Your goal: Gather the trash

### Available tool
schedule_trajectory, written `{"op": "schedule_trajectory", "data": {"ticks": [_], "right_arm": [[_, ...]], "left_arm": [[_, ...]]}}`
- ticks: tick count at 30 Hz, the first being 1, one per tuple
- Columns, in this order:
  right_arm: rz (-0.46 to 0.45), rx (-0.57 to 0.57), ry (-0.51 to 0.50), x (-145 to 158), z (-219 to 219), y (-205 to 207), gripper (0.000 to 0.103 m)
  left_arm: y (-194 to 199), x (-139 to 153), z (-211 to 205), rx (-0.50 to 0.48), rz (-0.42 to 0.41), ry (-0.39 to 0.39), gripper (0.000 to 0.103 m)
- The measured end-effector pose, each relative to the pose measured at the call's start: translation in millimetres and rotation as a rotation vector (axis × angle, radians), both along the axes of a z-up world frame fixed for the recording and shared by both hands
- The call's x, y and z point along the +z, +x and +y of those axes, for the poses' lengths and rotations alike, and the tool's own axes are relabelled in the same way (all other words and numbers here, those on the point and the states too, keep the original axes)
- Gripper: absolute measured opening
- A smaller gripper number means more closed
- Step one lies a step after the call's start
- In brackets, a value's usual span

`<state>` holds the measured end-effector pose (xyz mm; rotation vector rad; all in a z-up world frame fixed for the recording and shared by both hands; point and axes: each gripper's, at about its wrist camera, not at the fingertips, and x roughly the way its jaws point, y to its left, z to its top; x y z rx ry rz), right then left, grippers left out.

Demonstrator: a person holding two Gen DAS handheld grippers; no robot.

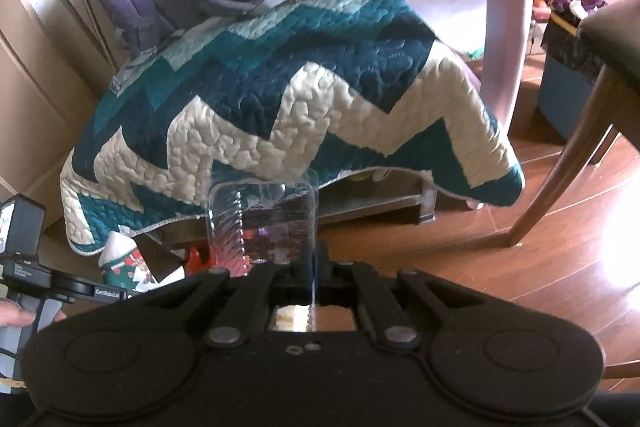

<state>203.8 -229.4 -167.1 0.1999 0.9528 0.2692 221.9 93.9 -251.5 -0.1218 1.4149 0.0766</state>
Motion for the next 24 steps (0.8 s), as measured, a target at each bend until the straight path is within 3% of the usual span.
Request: {"op": "schedule_trajectory", "data": {"ticks": [6,13,16,20,24], "right_arm": [[0.012,0.012,0.004,-6,3,3,0.000],[0.009,0.034,-0.002,-8,6,3,0.000],[0.014,0.036,-0.002,-10,7,3,0.000],[0.007,0.042,-0.003,-10,7,3,0.000],[0.019,0.041,-0.004,-13,8,3,0.000]], "left_arm": [[-1,-4,-5,-0.042,0.003,0.065,0.017],[-4,-12,-7,-0.050,0.034,0.040,0.018],[-5,-13,-12,-0.079,0.030,0.073,0.008],[-5,-7,-11,-0.065,0.002,0.093,0.007],[4,-14,-7,-0.047,0.041,0.061,0.008]]}}
